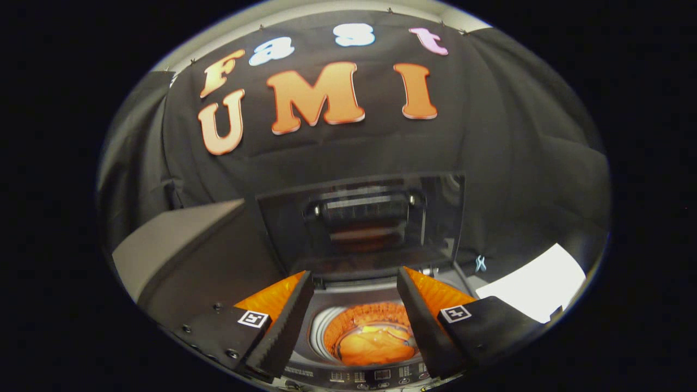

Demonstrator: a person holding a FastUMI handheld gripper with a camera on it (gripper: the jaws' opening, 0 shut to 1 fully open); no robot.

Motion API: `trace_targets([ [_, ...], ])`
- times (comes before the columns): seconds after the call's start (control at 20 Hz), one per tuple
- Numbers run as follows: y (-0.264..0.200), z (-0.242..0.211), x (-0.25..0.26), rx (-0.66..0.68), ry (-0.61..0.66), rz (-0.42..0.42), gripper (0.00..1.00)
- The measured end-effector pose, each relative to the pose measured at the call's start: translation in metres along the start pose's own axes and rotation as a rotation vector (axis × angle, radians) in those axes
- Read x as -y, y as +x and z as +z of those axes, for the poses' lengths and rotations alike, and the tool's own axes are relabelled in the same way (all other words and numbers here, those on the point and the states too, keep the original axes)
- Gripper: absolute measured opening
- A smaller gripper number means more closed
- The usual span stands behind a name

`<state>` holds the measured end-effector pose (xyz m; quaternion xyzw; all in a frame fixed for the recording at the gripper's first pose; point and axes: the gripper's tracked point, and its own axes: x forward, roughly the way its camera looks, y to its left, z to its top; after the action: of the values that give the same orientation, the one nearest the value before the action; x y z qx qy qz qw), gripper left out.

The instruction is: Put the clothes into the washing machine and then close the washing machine lid.

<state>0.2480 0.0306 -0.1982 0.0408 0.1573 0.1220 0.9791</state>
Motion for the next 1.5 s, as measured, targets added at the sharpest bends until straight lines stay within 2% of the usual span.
trace_targets([
  [0.15,-0.008,0.074,-0.008,0.123,-0.027,0.018,0.98],
  [0.3,0.003,0.130,-0.012,0.191,-0.034,0.025,0.98],
  [0.4,0.021,0.159,-0.012,0.223,-0.011,0.032,0.98],
  [0.55,0.056,0.179,-0.007,0.219,-0.006,0.045,0.98],
  [0.75,0.119,0.168,-0.003,0.128,-0.046,0.043,0.99],
  [1.0,0.185,0.130,-0.008,0.000,-0.047,0.043,0.99],
  [1.35,0.223,0.074,0.002,-0.090,-0.068,-0.001,0.98],
  [1.4,0.223,0.081,0.004,-0.040,-0.082,-0.013,0.98],
  [1.5,0.219,0.079,0.004,-0.045,-0.108,-0.013,0.96],
])
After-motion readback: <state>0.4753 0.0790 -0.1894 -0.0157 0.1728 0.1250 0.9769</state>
